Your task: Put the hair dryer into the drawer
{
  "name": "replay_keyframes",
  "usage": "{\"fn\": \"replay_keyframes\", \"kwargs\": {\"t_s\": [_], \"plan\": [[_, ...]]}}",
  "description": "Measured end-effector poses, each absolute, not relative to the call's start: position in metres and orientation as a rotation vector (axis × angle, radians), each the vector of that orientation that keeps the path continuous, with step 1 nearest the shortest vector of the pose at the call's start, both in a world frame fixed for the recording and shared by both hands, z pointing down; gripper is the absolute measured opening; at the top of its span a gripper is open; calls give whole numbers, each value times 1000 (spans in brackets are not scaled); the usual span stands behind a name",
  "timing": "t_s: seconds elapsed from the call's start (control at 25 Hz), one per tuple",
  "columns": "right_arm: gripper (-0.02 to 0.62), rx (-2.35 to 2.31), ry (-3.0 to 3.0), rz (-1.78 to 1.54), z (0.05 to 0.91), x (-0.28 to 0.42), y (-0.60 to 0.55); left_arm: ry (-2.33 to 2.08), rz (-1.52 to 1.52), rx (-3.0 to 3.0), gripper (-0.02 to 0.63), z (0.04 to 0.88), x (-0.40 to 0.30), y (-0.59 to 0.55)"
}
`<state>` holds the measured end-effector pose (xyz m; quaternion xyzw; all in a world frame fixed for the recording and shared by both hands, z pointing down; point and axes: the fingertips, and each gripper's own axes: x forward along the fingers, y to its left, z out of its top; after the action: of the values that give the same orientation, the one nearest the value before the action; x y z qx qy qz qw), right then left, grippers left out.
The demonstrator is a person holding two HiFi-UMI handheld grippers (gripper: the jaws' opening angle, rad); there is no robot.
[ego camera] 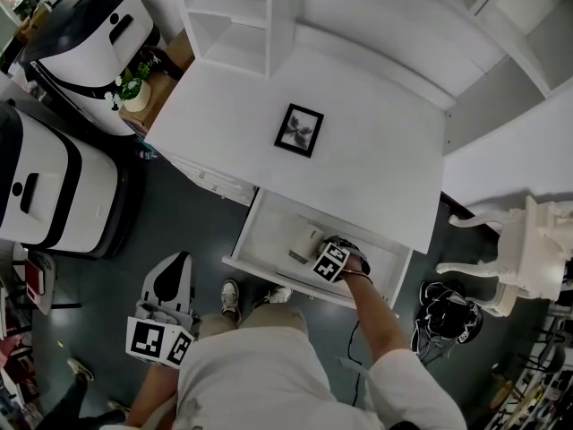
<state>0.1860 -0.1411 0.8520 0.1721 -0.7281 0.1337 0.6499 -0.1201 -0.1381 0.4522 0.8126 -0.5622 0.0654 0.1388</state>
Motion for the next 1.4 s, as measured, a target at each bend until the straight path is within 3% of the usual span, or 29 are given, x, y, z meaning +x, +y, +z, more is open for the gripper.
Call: {"fn": "replay_keyframes", "kwargs": {"t_s": [1.4], "plan": [[238,387,-1598,219,854,182,-136,-1578,159,2325,17,464,-143,-141]]}}
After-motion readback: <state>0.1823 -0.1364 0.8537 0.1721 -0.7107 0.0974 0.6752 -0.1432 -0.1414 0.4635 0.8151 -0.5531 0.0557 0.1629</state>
